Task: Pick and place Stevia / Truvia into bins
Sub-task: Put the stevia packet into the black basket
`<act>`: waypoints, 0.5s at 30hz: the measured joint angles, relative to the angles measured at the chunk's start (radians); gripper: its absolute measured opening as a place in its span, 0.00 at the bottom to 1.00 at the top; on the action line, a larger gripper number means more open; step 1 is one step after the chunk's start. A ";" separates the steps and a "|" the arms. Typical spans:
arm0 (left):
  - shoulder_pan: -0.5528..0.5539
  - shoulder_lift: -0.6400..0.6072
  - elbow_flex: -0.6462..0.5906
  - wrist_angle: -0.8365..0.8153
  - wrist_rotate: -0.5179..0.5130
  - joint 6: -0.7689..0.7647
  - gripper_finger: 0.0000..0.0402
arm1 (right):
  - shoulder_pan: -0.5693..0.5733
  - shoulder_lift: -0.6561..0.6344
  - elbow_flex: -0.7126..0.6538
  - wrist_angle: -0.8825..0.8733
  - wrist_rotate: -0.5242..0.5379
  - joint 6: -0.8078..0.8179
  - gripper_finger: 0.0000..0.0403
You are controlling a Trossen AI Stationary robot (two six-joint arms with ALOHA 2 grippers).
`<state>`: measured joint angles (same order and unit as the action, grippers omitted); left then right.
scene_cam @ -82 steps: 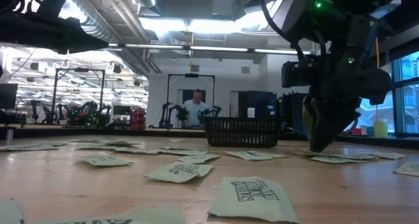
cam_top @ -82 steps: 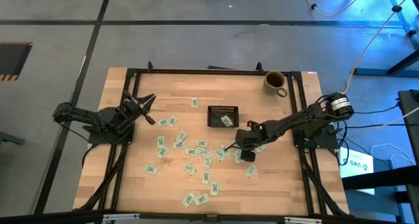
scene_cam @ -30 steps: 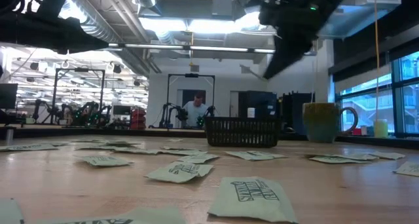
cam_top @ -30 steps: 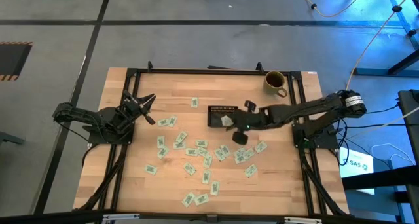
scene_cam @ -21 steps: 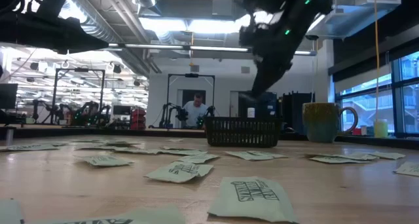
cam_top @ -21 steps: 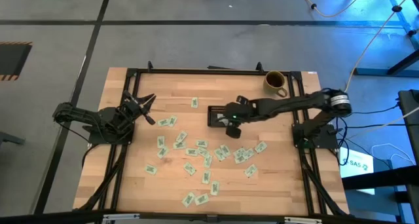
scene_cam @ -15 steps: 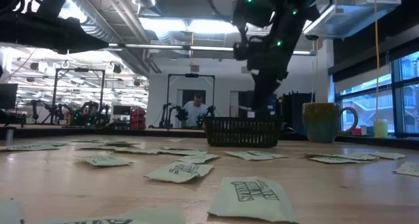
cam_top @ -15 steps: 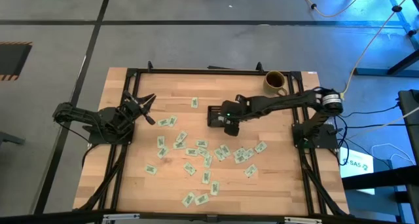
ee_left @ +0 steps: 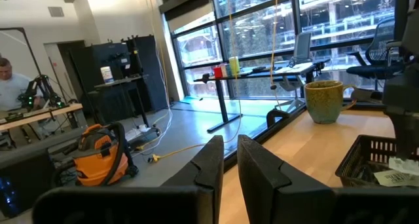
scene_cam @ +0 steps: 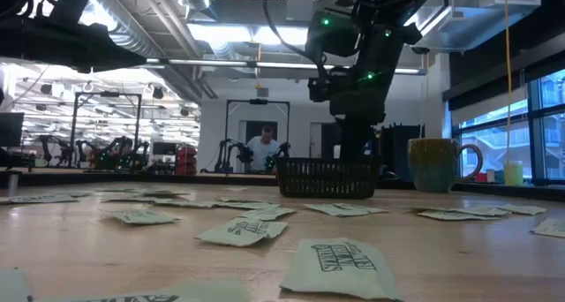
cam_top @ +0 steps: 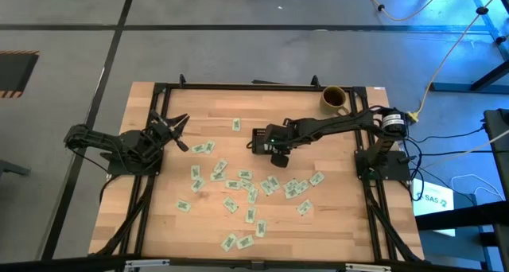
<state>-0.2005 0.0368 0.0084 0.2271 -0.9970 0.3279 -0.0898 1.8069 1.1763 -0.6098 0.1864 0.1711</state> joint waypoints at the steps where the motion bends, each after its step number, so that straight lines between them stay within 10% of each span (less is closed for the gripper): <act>1: 0.000 0.000 0.000 0.000 0.000 0.000 0.10 | 0.000 0.000 0.000 -0.001 0.000 0.000 0.01; 15: 0.000 0.000 0.000 0.000 0.000 0.000 0.10 | 0.000 0.000 0.000 -0.003 0.002 0.000 0.02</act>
<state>-0.2005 0.0368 0.0082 0.2268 -0.9974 0.3277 -0.0898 1.8065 1.1763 -0.6125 0.1879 0.1707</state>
